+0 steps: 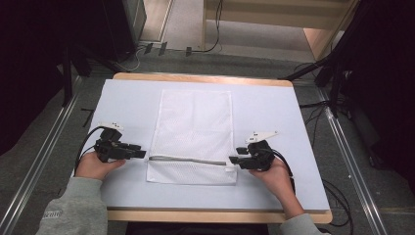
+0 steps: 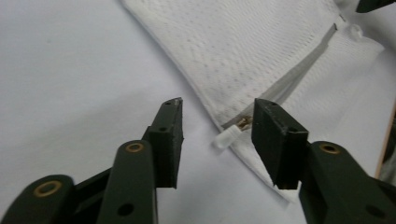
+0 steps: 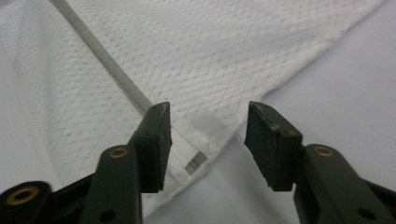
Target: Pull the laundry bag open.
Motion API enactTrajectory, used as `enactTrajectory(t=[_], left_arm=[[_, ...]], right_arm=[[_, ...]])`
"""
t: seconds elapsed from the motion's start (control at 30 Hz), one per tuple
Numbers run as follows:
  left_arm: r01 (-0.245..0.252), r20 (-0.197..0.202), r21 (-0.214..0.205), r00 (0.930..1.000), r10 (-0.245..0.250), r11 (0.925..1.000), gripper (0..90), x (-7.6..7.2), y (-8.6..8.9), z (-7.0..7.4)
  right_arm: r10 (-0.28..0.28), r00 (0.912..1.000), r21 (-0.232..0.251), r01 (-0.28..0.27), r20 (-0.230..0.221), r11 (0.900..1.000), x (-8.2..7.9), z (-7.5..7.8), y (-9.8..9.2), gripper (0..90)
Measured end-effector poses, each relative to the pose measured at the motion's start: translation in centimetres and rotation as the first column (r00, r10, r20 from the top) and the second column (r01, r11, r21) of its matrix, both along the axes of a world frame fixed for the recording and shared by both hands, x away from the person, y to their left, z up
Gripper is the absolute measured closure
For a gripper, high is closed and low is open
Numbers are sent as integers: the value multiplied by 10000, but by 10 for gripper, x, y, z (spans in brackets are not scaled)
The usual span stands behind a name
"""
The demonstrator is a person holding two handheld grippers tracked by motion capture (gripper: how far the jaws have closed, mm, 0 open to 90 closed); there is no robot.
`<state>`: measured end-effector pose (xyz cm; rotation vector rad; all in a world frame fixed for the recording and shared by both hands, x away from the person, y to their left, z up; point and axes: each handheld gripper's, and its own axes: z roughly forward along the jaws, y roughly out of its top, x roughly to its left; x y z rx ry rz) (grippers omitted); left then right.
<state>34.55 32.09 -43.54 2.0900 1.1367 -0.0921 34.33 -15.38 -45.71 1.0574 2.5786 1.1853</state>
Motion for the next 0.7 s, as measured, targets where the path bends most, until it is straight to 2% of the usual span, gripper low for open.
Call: enactTrajectory(t=[0.17, 0.4, 0.6, 0.7], left_arm=[[-653, 259, 149, 9976, 649, 9978, 451, 2, 7, 1], [-1396, 688, 379, 9882, 1368, 9895, 405, 2, 15, 2], [-1693, 641, 566, 9841, 1656, 9839, 395, 5, 21, -1], [-1772, 546, 589, 9832, 1741, 9824, 386, 5, 23, -2]], right_arm=[[-768, 9970, 15, 768, -2, 9970, 6, -3, -15, 369], [-1375, 9904, 165, 1374, 112, 9904, 13, -4, -36, 341], [-1982, 9802, 207, 1982, -13, 9799, 18, -6, -51, 341], [-2114, 9774, 193, 2114, -32, 9772, 21, -9, -55, 341]])
